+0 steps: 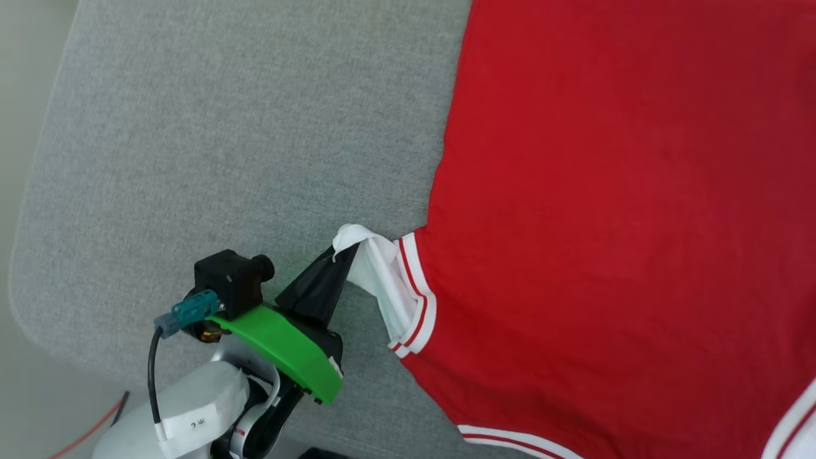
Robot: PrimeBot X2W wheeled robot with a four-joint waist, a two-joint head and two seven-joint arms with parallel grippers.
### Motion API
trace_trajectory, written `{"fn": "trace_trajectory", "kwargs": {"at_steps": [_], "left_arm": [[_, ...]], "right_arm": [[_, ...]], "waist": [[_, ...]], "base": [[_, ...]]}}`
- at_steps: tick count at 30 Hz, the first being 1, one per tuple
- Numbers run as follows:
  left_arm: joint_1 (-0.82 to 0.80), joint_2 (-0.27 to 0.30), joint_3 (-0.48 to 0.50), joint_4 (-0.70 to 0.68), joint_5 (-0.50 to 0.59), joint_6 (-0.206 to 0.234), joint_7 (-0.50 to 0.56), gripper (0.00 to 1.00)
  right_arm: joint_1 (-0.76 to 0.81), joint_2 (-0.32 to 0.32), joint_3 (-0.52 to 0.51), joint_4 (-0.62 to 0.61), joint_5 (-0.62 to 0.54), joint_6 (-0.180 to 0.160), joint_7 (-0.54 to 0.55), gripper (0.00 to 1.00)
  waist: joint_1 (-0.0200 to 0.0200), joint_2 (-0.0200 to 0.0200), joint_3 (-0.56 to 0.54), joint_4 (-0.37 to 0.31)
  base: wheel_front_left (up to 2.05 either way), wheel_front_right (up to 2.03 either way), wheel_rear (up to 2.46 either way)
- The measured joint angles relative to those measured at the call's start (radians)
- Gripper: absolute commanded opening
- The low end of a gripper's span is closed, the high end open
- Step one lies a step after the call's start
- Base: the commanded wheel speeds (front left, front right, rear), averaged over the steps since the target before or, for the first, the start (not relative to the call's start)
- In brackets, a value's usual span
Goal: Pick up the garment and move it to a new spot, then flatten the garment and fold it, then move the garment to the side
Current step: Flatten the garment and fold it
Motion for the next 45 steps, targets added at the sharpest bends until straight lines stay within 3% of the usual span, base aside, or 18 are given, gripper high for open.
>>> {"fn": "trace_trajectory", "kwargs": {"at_steps": [7, 12, 13, 14, 28, 36, 41, 45], "left_arm": [[-0.025, -0.044, 0.017, 0.018, 0.040, -0.032, 0.000, 0.00], [-0.032, -0.064, 0.024, 0.049, 0.048, -0.053, 0.000, 0.00], [-0.034, -0.065, 0.025, 0.054, 0.049, -0.058, 0.000, 0.00], [-0.034, -0.067, 0.028, 0.059, 0.049, -0.062, 0.000, 0.00], [0.004, -0.062, 0.041, 0.143, 0.044, -0.084, -0.003, 0.00], [0.079, -0.044, 0.043, 0.143, 0.020, -0.058, -0.001, 0.00], [0.124, -0.017, 0.043, 0.136, 0.010, -0.036, 0.002, 0.00], [0.157, 0.008, 0.042, 0.127, 0.006, -0.018, 0.010, 0.00]], "right_arm": [[0.021, 0.018, 0.007, 0.088, -0.021, 0.000, -0.005, 1.00], [0.057, -0.009, 0.001, 0.075, -0.018, -0.001, -0.020, 1.00], [0.058, -0.015, -0.001, 0.071, -0.016, -0.001, -0.021, 0.46], [0.060, -0.018, -0.007, 0.068, -0.009, -0.001, -0.021, 0.00], [0.099, -0.014, 0.080, 0.054, 0.052, -0.001, -0.176, 0.00], [0.253, -0.137, 0.147, -0.028, 0.148, 0.000, -0.257, 0.00], [0.444, -0.217, 0.169, -0.120, 0.213, 0.000, -0.312, 0.00], [0.602, -0.245, 0.148, -0.168, 0.255, 0.000, -0.354, 0.00]], "waist": [[0.0000, 0.0000, 0.083, 0.057], [-0.0001, 0.0000, 0.115, 0.081], [-0.0001, 0.0000, 0.119, 0.084], [-0.0001, 0.0000, 0.121, 0.086], [0.0000, 0.0000, 0.010, 0.047], [-0.0001, 0.0000, -0.115, 0.009], [-0.0002, 0.0000, -0.198, -0.020], [-0.0002, 0.0000, -0.255, -0.048]], "base": [[0.00, 0.00, 0.00], [0.00, 0.00, 0.00], [0.00, 0.00, 0.00], [0.00, 0.00, 0.00], [0.00, 0.00, 0.00], [0.00, 0.00, 0.00], [0.00, 0.00, 0.00], [0.00, 0.00, 0.00]]}}
